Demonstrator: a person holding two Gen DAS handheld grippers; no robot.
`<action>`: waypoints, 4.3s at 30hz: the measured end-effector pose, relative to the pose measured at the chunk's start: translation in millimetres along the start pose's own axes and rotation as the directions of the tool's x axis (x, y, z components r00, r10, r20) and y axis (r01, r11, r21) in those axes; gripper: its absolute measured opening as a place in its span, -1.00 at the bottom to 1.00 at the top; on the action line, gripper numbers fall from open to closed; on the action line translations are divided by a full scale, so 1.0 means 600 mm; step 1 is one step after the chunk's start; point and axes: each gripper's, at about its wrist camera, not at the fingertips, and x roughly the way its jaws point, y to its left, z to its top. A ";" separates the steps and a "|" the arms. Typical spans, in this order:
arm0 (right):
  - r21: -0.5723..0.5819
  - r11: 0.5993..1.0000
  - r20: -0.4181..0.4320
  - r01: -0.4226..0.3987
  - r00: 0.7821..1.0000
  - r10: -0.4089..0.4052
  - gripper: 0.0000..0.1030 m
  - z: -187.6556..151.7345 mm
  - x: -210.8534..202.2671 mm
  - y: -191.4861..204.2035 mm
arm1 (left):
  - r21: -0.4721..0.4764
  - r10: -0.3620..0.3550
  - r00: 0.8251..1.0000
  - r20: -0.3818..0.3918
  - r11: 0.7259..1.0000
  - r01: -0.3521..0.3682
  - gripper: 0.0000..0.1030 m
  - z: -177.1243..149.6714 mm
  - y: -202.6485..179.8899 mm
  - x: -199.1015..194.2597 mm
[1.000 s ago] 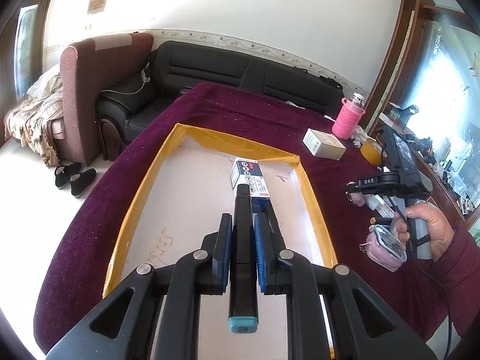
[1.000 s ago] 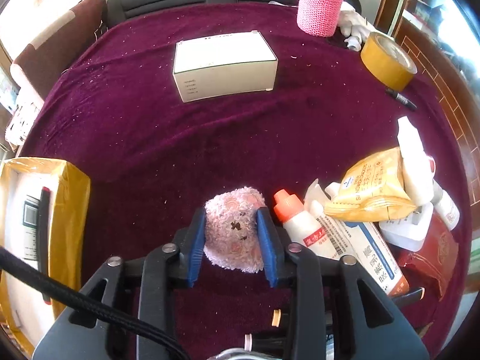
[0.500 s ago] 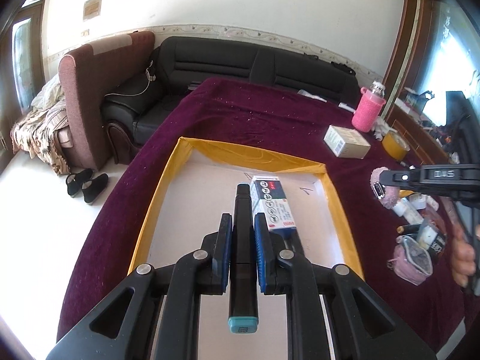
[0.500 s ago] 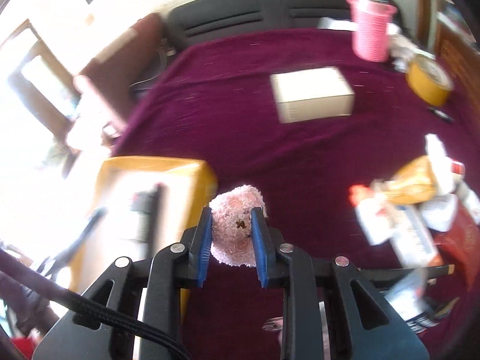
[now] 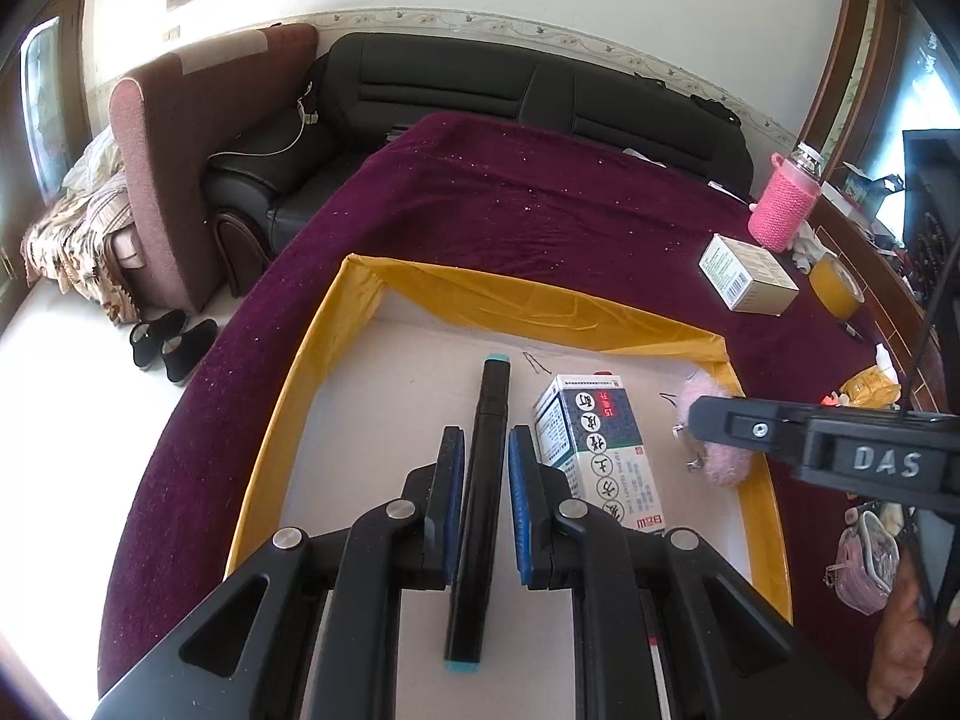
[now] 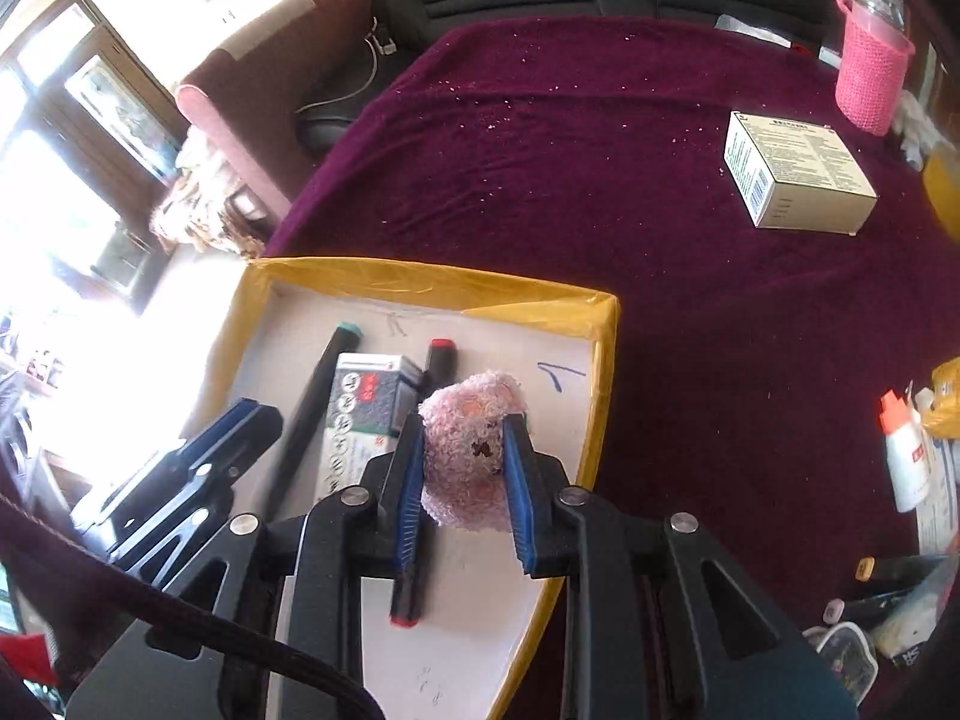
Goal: Organize objects
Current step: 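Release the marker in the tray with the left gripper while the right gripper drops the plush ball there, then move both tools back over the remaining items on the table, then grasp the clear pink pouch with the left gripper while the right gripper holds the black snack packet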
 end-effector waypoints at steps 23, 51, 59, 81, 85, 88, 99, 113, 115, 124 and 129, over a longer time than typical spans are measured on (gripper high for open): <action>0.028 0.999 0.207 0.037 0.977 -0.042 -0.12 -0.052 -0.133 -0.065 | 0.040 0.060 0.973 0.224 0.997 -0.071 0.31 -0.036 -0.079 -0.151; 0.283 0.646 0.436 0.709 0.505 -0.745 0.26 -0.312 -0.539 -0.444 | 0.277 -0.073 0.986 0.149 0.960 0.029 0.55 -0.124 -0.368 -0.195; 0.262 0.779 0.413 0.569 0.664 -0.624 0.48 -0.353 -0.510 -0.469 | 0.256 -0.111 0.994 -0.004 0.960 0.108 0.55 -0.151 -0.399 -0.126; 0.129 0.971 0.144 -0.204 0.972 0.185 0.48 -0.319 -0.284 -0.412 | 0.092 -0.177 0.972 -0.155 0.977 0.193 0.55 -0.187 -0.371 -0.073; 0.074 0.996 0.167 -0.046 0.985 0.033 0.48 -0.330 -0.305 -0.391 | 0.083 -0.194 0.964 -0.184 0.974 0.211 0.55 -0.194 -0.379 -0.060; 0.045 0.997 0.155 0.069 0.985 -0.076 0.48 -0.326 -0.295 -0.377 | 0.092 -0.196 0.962 -0.190 0.972 0.216 0.55 -0.199 -0.383 -0.059; -0.029 0.983 0.096 0.180 0.980 -0.176 -0.44 -0.304 -0.243 -0.356 | 0.071 -0.200 0.956 -0.214 0.973 0.219 0.55 -0.190 -0.406 -0.046; 0.105 0.972 0.116 0.208 0.969 -0.220 -0.48 -0.375 -0.308 -0.430 | 0.209 -0.191 0.964 -0.186 0.951 0.229 0.39 -0.188 -0.515 0.006; 0.121 0.973 0.123 0.196 0.970 -0.211 -0.47 -0.372 -0.303 -0.432 | 0.271 -0.202 0.969 -0.145 0.933 0.235 -0.23 -0.187 -0.523 -0.012; 0.171 0.970 0.130 0.173 0.972 -0.196 -0.45 -0.369 -0.289 -0.438 | 0.292 -0.271 0.951 -0.152 0.906 0.305 -0.72 -0.169 -0.508 -0.045; 0.151 0.969 0.119 0.195 0.970 -0.214 -0.45 -0.369 -0.288 -0.426 | 0.284 -0.245 0.950 -0.193 0.913 0.293 -0.36 -0.173 -0.521 -0.019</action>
